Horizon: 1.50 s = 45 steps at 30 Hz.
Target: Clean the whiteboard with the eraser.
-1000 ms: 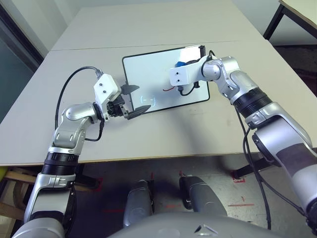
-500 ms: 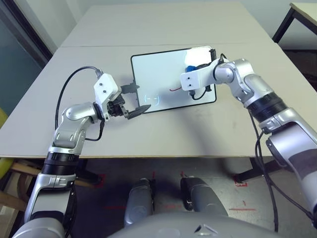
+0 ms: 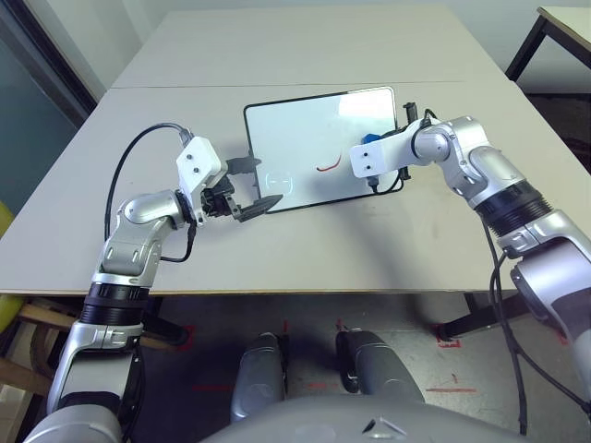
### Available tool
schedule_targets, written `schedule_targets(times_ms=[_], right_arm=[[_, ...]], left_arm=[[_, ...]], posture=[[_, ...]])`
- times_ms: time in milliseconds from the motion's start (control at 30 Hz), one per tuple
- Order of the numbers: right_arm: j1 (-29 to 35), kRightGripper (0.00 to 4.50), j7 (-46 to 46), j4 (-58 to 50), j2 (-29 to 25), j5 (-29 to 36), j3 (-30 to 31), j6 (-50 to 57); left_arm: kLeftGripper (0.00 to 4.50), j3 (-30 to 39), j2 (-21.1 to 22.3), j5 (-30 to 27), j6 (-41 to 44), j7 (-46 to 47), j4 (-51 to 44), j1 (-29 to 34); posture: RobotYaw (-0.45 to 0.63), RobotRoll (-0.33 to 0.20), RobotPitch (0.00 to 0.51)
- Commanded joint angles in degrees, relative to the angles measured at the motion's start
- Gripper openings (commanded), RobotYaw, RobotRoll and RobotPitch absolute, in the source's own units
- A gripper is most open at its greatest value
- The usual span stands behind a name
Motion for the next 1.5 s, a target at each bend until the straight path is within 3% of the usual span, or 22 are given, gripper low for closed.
schedule_targets(times_ms=[33,333,600,1033,1267,1500], right_arm=[[1.0,0.23,-1.1,3.0,1.2,-0.7,0.1,3.0],[-2.6,0.23,-5.9,5.1,5.2,0.2,-1.6,8.3],[-3.5,0.22,-5.9,4.3,5.4,1.3,-2.0,9.6],[2.6,0.20,6.5,-13.7,0.4,1.2,-1.1,9.1],[6.7,0.19,8.4,-21.2,2.9,0.0,0.1,12.3],[7.2,0.19,4.4,-18.3,5.5,-1.8,0.8,12.3]], left_arm=[[4.50,-0.4,0.0,0.5,-0.3,-0.1,-0.2,-0.1],[4.50,-0.5,-0.1,0.5,-0.4,-0.1,-0.1,-0.1],[4.50,-0.5,-0.2,0.6,-0.6,0.0,0.0,0.1],[4.50,-0.5,-0.1,0.8,-1.4,-0.2,1.3,-0.5],[4.50,-0.4,0.8,1.6,-2.7,-0.7,4.0,-1.9],[4.50,-0.3,1.6,2.0,-3.5,-1.4,5.3,-2.6]], posture=[[-0.14,0.000,0.094],[-0.14,0.000,0.095],[-0.14,0.000,0.096],[-0.15,0.000,0.091],[-0.16,0.000,0.089],[-0.16,0.000,0.088]])
